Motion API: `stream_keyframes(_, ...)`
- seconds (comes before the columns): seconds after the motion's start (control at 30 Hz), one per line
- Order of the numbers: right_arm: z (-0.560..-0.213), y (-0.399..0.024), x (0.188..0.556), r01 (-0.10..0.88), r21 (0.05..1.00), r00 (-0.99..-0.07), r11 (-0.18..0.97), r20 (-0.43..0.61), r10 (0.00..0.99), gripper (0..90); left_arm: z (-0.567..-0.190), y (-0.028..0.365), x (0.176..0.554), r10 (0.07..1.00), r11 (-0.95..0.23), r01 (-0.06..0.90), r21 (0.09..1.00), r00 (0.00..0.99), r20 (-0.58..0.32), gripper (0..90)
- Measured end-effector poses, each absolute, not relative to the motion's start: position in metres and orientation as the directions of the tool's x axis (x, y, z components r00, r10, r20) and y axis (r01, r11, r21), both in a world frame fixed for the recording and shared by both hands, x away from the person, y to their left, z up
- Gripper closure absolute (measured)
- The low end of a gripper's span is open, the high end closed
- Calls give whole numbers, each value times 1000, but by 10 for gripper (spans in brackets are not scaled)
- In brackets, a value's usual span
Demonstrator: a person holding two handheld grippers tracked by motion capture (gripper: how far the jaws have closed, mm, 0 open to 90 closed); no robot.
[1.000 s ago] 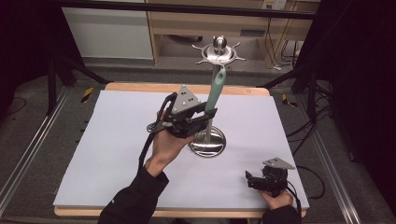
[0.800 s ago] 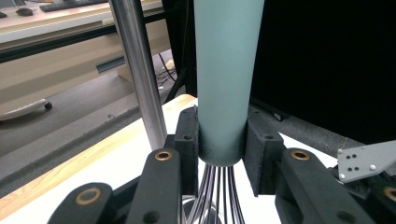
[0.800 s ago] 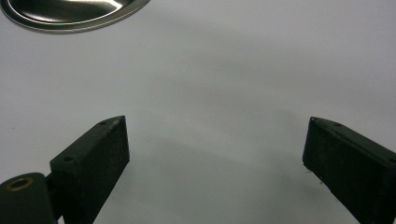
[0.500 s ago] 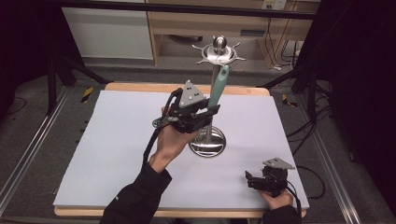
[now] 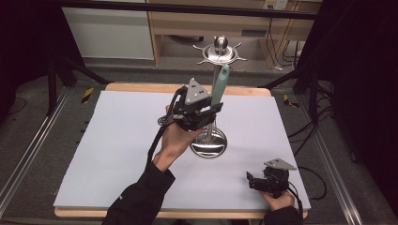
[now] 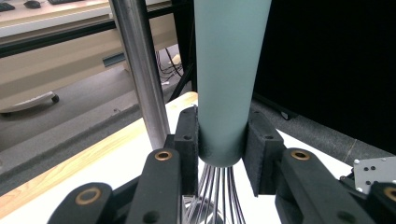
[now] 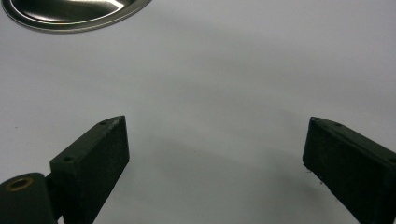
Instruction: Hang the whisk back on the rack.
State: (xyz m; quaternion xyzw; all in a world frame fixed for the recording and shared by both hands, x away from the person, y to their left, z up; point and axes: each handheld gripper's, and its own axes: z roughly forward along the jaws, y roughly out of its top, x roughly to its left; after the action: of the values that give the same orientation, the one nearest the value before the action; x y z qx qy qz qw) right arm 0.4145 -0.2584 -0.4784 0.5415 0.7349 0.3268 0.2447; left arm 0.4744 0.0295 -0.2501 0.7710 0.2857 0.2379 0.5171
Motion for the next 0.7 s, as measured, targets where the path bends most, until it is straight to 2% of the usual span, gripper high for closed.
stream_keyframes(0.1, -479, -258, 415, 637, 744, -295, 202, -7, 955, 77, -249, 29, 475, 690, -317, 181, 931, 718, 95, 687)
stream_keyframes(0.27, -478, -258, 414, 636, 745, -295, 202, -7, 955, 76, -250, 34, 470, 671, -281, 192, 940, 740, 49, 687)
stream_keyframes(0.47, -479, -258, 414, 636, 745, -295, 203, -9, 956, 77, -248, 54, 457, 657, -260, 172, 950, 753, 43, 687)
stream_keyframes(0.7, -479, -258, 415, 636, 743, -299, 209, -12, 954, 77, -248, 86, 459, 687, -237, 182, 954, 726, 32, 687)
